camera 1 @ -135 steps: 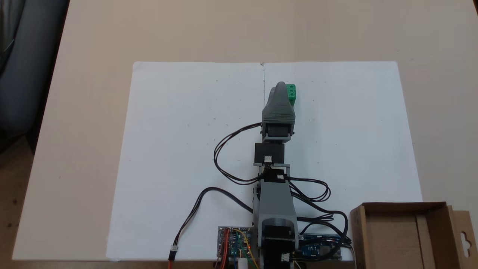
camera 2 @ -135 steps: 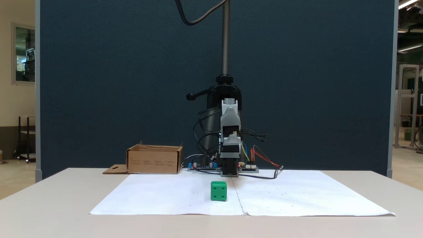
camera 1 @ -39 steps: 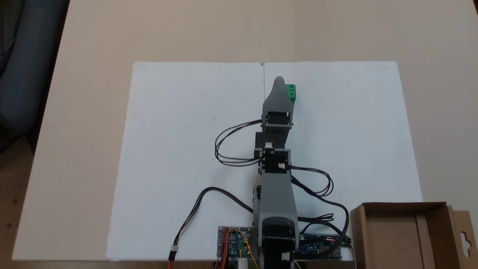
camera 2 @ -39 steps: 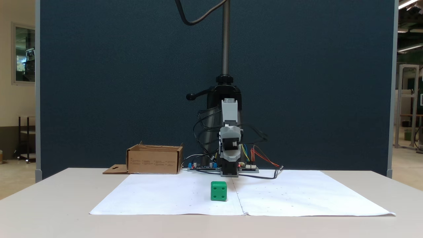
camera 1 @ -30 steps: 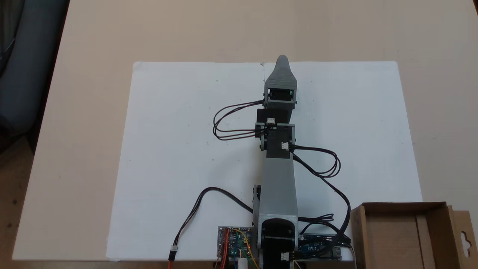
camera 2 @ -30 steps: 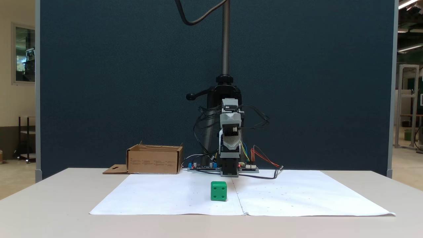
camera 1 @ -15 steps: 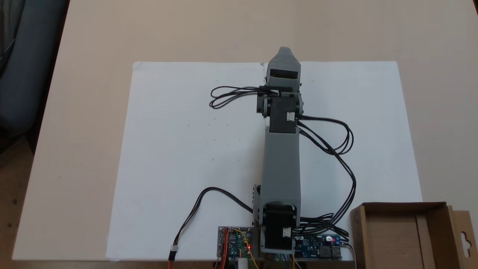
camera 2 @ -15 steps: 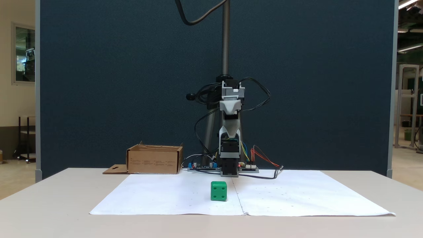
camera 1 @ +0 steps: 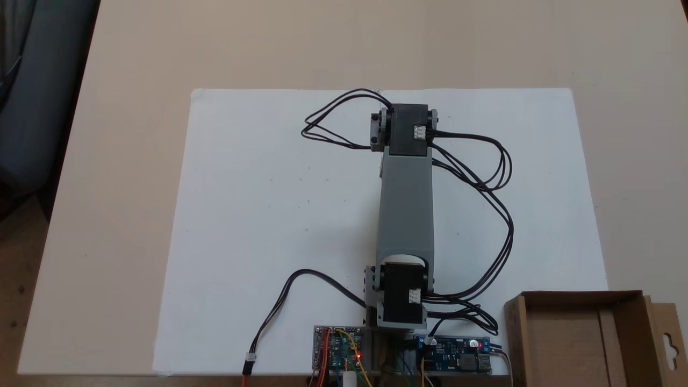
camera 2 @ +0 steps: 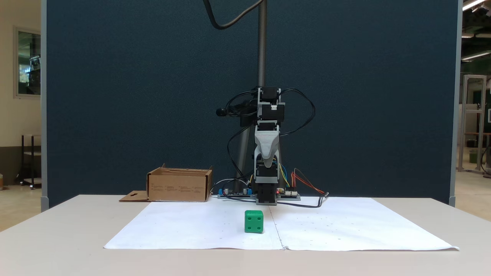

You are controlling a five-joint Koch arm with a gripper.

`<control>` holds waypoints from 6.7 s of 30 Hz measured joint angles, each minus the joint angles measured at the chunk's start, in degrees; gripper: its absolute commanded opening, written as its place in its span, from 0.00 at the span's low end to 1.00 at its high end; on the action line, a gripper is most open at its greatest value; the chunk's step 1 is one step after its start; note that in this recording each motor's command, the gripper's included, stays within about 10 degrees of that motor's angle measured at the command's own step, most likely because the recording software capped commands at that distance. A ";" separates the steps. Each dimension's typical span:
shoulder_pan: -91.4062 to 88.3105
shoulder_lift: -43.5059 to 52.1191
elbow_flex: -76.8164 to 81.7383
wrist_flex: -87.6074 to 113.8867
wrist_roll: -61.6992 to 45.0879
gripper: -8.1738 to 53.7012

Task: Grasp a green dice and put it in the bin.

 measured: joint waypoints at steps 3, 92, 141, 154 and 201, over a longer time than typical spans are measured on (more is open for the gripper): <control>0.70 0.00 0.00 0.00 -0.18 0.97; 7.65 -32.26 -16.35 -6.68 -12.22 0.96; 7.65 -40.43 -20.04 -6.86 -12.22 0.92; 8.17 -43.86 -20.04 -7.03 -12.22 0.91; 7.12 -48.60 -20.04 -13.54 -12.22 0.89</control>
